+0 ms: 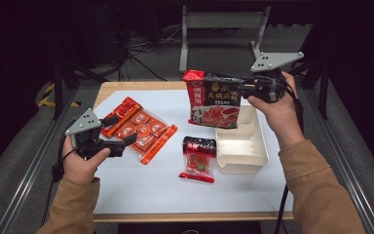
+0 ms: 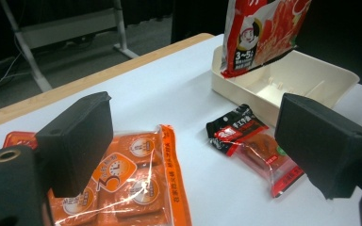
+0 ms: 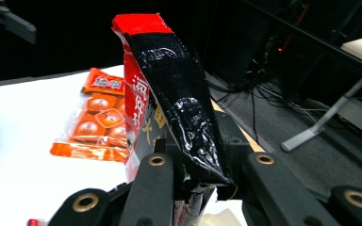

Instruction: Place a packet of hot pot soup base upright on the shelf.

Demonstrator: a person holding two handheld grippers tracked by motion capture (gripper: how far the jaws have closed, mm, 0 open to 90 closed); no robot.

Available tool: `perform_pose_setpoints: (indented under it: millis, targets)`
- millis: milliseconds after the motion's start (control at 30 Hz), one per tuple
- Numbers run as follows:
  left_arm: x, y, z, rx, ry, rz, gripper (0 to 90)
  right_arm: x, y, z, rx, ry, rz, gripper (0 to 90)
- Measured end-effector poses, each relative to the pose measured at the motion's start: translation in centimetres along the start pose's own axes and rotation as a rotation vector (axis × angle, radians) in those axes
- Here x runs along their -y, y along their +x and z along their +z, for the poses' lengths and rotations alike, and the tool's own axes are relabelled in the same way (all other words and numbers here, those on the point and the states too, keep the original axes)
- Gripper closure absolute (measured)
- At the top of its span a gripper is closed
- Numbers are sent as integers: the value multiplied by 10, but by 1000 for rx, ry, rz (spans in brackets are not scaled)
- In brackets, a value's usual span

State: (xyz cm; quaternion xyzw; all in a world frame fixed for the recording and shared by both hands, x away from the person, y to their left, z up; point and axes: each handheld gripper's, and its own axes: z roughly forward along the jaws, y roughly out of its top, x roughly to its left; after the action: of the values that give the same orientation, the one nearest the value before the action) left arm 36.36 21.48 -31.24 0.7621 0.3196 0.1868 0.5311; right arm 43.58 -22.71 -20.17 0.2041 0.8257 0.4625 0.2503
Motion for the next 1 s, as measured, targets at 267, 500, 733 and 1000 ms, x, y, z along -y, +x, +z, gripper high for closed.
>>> perform_pose_setpoints:
  millis: [267, 500, 733, 1000]
  targets:
    - [5, 7, 2, -16, 18, -15, 77, 7, -19, -3, 52, 6, 14, 780]
    - [8, 12, 3, -5, 10, -30, 45, 12, -31, -4, 97, 21, 7, 780]
    - [13, 17, 4, 2, 13, -26, 23, 18, -43, -6, 118, 29, 13, 780]
    - [24, 22, 8, -58, -17, -59, 34, 26, -50, -7, 131, 32, 2, 780]
